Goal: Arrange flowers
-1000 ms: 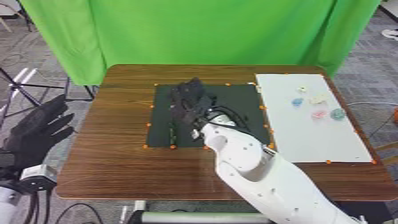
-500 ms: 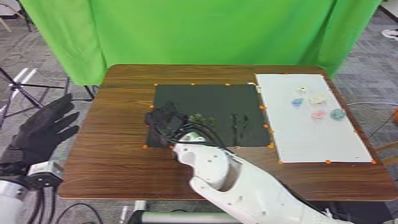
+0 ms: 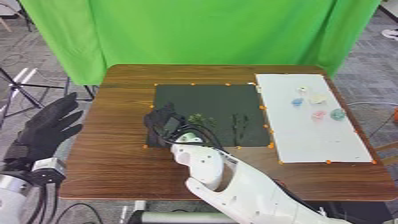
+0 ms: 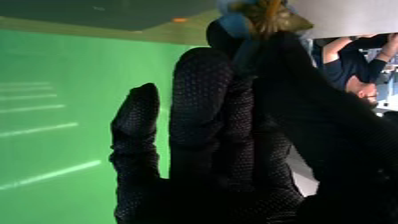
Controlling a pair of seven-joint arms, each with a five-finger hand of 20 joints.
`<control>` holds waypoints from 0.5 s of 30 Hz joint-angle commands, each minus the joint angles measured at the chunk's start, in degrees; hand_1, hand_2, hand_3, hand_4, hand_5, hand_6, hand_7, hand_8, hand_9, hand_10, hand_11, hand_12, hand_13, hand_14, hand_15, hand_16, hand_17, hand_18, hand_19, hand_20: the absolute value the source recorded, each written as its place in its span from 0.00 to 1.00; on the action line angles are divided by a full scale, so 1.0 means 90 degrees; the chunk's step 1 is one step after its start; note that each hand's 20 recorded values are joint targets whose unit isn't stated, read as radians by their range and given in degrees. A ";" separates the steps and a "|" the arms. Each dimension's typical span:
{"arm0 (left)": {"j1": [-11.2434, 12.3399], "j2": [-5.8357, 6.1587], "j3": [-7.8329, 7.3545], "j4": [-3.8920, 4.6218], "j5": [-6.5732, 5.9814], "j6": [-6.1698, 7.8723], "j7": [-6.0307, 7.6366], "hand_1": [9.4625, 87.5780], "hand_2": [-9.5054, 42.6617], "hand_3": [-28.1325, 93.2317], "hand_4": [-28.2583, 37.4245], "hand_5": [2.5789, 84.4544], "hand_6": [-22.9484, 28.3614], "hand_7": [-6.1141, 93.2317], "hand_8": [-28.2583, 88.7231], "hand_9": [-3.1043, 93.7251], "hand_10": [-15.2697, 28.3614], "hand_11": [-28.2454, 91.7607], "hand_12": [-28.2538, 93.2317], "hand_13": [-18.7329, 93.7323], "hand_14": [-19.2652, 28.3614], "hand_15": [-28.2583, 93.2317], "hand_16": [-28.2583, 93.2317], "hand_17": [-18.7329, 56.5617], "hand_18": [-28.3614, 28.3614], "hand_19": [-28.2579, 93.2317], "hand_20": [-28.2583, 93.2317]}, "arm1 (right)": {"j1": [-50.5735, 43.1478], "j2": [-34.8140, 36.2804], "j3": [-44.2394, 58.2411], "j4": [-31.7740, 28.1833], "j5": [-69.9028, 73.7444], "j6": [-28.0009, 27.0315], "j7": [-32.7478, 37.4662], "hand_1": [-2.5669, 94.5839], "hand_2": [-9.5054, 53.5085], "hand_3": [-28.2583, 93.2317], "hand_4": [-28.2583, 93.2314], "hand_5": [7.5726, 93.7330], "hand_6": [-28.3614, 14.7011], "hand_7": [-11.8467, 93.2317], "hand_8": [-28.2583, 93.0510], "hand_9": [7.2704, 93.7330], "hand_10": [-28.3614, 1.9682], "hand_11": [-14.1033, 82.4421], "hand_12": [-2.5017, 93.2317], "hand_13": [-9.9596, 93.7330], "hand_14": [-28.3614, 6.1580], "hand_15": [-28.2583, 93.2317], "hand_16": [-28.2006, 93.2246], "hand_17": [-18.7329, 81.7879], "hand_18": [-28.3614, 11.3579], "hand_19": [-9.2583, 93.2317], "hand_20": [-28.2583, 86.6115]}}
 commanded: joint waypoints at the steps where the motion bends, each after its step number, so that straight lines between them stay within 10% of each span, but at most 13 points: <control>1: 0.0008 0.0020 0.0004 0.0014 0.0037 -0.0040 -0.0071 0.18 0.17 0.81 0.00 0.23 0.45 0.25 0.16 0.20 0.55 0.32 0.40 0.27 0.64 0.35 0.30 0.09 0.81 0.52 0.31 | -0.0049 -0.0067 0.0065 -0.0092 -0.0147 -0.0429 0.0039 0.41 0.00 0.94 0.00 0.58 0.68 0.46 0.12 0.65 0.65 0.46 0.34 0.69 0.67 0.79 0.48 0.38 0.20 0.83 0.73; 15: 0.0172 -0.0114 -0.0079 -0.0040 0.0057 -0.0001 0.0029 0.18 0.17 0.81 0.00 0.23 0.45 0.25 0.16 0.20 0.55 0.32 0.40 0.27 0.65 0.35 0.30 0.08 0.81 0.52 0.31 | -0.0096 -0.0022 0.0330 -0.0421 -0.0063 -0.1032 0.0044 0.36 0.00 0.95 0.00 0.49 0.64 0.44 0.09 0.57 0.59 0.48 0.29 0.63 0.62 0.80 0.47 0.35 0.19 0.82 0.73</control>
